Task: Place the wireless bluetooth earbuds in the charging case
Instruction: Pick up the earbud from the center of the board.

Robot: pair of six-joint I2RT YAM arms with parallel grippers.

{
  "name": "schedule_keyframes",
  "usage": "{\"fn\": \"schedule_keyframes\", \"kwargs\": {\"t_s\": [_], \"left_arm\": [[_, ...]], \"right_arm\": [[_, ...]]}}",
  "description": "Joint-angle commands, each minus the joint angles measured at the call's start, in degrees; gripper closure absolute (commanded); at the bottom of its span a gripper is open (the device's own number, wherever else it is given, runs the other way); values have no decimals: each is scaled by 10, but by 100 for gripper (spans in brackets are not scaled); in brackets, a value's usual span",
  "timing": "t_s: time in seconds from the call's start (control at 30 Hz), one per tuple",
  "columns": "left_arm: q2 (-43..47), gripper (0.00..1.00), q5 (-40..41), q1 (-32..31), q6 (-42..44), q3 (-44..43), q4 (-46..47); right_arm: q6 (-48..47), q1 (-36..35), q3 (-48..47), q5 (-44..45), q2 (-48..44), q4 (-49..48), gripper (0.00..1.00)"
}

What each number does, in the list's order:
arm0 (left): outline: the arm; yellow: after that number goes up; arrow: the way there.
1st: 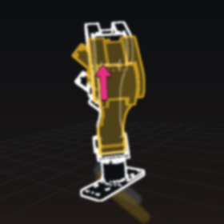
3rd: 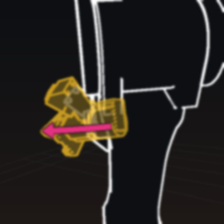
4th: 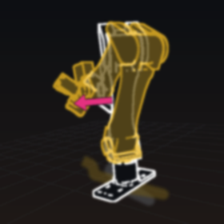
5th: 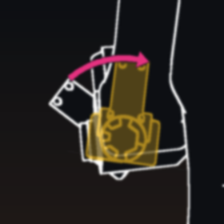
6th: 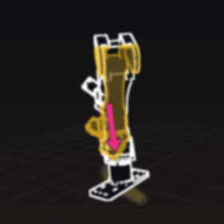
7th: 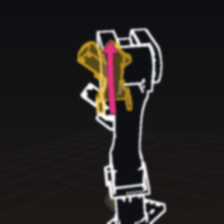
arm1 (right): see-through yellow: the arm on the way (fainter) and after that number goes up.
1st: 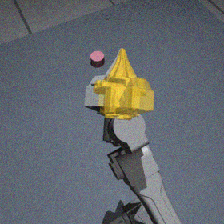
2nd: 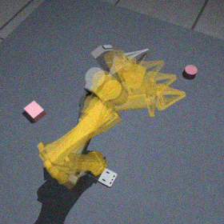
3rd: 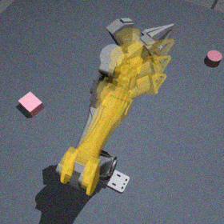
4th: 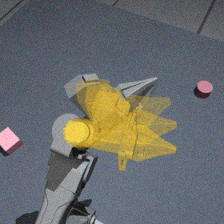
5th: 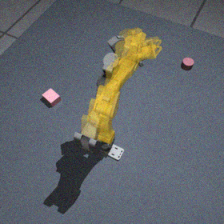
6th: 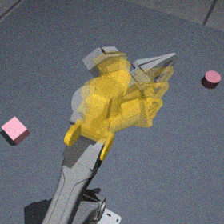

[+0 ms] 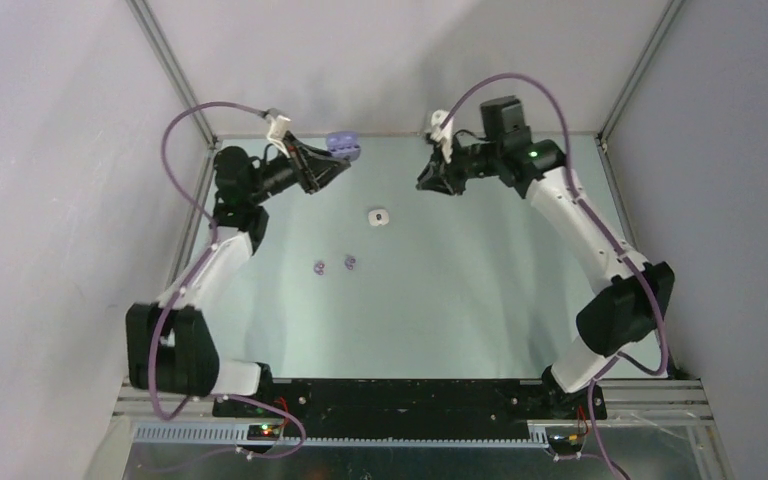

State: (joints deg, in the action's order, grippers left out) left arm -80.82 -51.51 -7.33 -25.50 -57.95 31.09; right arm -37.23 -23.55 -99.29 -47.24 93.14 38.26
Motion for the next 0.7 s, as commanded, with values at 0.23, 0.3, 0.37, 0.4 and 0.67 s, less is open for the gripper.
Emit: {"fn": "schedule_keyframes", "kwargs": {"t_s": [0.23,0.3,0.37,0.4,0.67], "left_arm": [[199,100,145,69,33,54,-150],[216,100,154,71,27,64,-156],[230,100,157,88,24,75,-158],[238,100,155,93,21,80,-159],[239,100,99,110,21,51,-180]], "right_arm": [[-221,-91,-119,33,207,164,80],[-233,-100,-167,40,257,196,79],[-240,-110,-198,53,296,208,77],[-240,-116,-211,60,306,208,77],[-212,-144,-267,92,400,167,75]]}}
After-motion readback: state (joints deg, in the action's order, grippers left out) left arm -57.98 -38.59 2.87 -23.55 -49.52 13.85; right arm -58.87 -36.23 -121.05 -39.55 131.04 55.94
